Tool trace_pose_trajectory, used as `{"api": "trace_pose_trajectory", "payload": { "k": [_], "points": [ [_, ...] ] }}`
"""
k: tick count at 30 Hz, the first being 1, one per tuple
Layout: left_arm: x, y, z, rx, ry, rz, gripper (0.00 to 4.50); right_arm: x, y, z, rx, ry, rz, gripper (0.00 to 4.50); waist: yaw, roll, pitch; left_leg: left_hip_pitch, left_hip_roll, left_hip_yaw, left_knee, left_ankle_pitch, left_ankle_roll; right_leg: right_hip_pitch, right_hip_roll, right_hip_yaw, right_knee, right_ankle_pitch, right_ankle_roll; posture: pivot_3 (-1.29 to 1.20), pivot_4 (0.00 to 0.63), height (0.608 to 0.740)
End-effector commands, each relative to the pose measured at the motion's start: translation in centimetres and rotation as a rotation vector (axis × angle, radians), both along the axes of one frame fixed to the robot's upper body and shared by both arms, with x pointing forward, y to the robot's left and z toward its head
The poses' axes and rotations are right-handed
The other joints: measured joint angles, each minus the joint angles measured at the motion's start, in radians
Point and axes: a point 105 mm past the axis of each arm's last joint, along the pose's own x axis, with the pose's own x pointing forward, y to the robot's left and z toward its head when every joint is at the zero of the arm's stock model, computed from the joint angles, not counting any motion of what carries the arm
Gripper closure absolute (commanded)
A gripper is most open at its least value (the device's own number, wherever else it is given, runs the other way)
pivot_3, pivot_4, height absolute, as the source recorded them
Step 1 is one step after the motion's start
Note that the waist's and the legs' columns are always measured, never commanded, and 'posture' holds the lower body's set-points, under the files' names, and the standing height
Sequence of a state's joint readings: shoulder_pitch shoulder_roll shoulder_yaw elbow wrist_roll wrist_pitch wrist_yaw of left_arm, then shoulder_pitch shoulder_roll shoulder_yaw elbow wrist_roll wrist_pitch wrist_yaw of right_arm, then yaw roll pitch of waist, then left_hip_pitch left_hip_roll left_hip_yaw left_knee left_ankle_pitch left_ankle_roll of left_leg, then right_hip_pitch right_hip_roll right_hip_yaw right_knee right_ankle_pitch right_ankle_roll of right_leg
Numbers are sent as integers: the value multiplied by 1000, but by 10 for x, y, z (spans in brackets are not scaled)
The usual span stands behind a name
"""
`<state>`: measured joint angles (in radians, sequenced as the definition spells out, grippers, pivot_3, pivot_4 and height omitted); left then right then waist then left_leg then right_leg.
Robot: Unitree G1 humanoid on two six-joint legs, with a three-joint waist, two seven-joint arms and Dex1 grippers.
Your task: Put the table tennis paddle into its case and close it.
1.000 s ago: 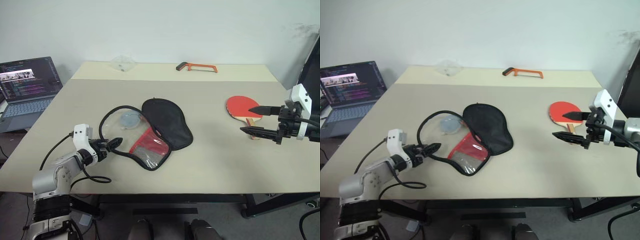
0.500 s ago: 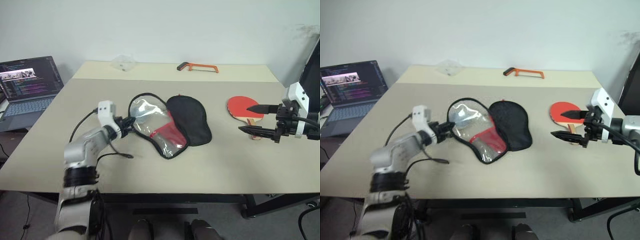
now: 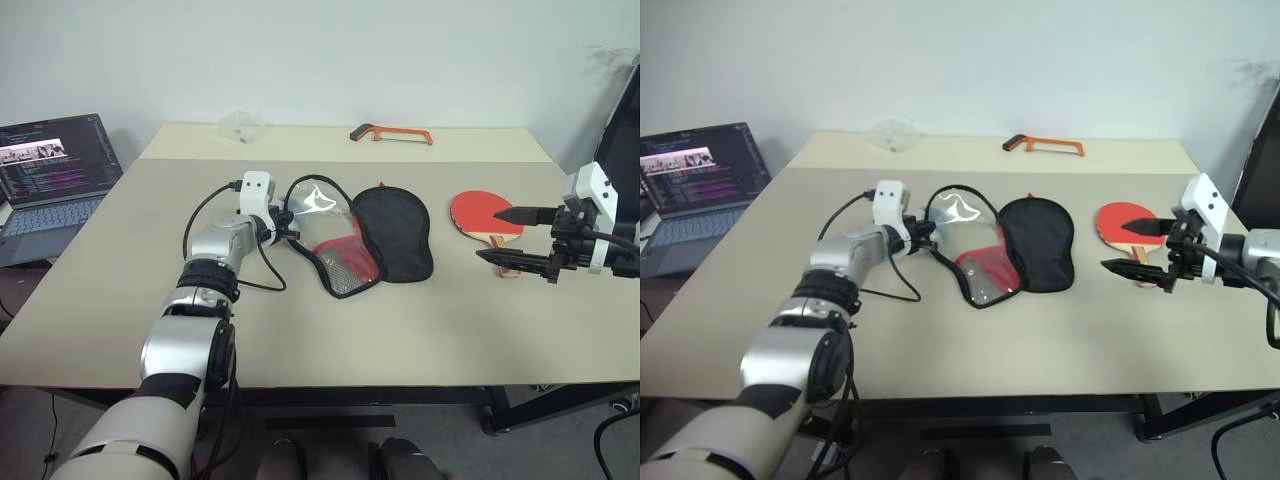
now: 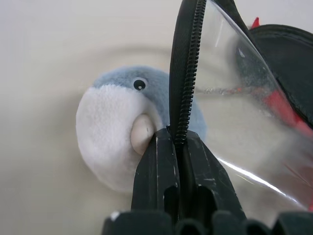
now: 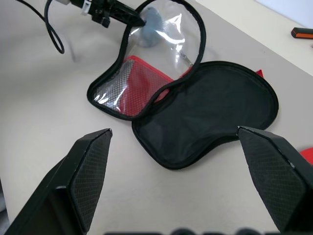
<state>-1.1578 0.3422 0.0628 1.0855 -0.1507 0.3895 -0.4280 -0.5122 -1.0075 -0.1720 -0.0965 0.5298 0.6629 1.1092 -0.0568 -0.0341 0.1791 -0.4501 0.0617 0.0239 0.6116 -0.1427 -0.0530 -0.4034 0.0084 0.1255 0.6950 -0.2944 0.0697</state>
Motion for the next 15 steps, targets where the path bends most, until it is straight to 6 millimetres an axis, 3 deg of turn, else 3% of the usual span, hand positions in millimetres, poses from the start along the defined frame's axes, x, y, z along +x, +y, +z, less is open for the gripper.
{"api": "trace_pose_trajectory", "payload": {
  "k": [1, 9, 15],
  "points": [
    [6, -10, 15, 27, -51, -17, 4466, 1, 1, 11, -2, -49, 5, 0, 0, 0, 0, 0, 0, 0, 0, 0, 0, 0, 0, 0, 0, 0, 0, 0, 150, 740],
    [13, -23, 36, 126, -129, -29, 4466, 6, 4, 10, 9, -55, 5, 0, 0, 0, 0, -2, 0, 0, -2, 0, 0, -1, 0, 0, -4, 0, 0, 0, 150, 740],
    [19, -23, 58, 408, -252, -22, 4466, 8, 3, 9, 15, -58, 0, 0, 1, -1, 0, -3, 0, 0, -3, 0, 0, -1, 0, -1, -6, 0, 0, 0, 150, 740]
  ]
}}
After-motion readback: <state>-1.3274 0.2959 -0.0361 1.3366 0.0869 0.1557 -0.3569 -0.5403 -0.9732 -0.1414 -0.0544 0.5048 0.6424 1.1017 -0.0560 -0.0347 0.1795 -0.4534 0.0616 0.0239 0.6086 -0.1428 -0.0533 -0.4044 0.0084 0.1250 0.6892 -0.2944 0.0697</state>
